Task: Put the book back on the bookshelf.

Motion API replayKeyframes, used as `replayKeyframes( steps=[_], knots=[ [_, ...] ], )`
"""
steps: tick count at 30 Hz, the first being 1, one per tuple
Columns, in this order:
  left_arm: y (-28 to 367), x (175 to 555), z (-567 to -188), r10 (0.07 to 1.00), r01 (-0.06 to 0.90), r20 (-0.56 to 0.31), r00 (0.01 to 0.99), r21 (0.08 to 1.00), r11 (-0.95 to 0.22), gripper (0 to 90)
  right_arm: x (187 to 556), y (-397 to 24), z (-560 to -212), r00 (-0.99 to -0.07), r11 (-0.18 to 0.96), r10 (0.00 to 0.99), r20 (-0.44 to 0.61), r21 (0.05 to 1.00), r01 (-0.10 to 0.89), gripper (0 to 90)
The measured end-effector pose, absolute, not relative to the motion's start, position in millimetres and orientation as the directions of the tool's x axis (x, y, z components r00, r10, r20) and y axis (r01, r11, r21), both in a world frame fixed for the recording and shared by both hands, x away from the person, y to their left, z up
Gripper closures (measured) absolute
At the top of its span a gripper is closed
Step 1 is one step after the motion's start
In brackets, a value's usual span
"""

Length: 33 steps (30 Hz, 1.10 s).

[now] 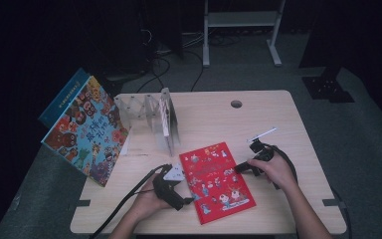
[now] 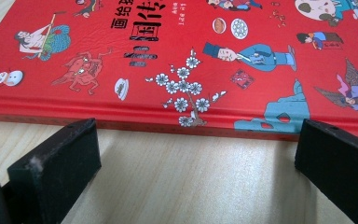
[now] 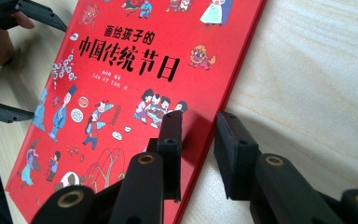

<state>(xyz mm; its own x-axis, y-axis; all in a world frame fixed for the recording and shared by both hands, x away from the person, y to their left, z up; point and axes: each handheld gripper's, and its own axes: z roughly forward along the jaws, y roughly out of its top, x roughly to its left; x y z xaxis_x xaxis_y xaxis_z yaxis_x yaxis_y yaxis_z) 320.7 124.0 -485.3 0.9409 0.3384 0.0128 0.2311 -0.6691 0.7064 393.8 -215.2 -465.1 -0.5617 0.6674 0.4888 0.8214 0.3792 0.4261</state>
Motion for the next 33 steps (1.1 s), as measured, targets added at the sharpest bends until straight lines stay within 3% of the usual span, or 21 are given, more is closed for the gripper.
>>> replayKeyframes(
  steps=[9,14,33],
  knots=[
    [123.9,321.6,-485.3,0.331,0.226,0.012,0.944,0.706,-0.671,0.0,397.9,-216.8,-465.8,-0.537,0.368,0.660,0.526,0.397,0.841,72.1],
    [123.9,321.8,-485.3,0.329,0.225,0.012,0.944,0.706,-0.671,0.0,397.1,-225.7,-455.8,-0.546,0.332,0.606,0.579,0.440,0.835,73.6],
    [124.0,321.9,-485.3,0.329,0.224,0.013,0.944,0.707,-0.671,0.0,386.7,-214.6,-426.6,-0.610,0.412,0.507,0.609,0.450,0.792,69.5]
  ],
)
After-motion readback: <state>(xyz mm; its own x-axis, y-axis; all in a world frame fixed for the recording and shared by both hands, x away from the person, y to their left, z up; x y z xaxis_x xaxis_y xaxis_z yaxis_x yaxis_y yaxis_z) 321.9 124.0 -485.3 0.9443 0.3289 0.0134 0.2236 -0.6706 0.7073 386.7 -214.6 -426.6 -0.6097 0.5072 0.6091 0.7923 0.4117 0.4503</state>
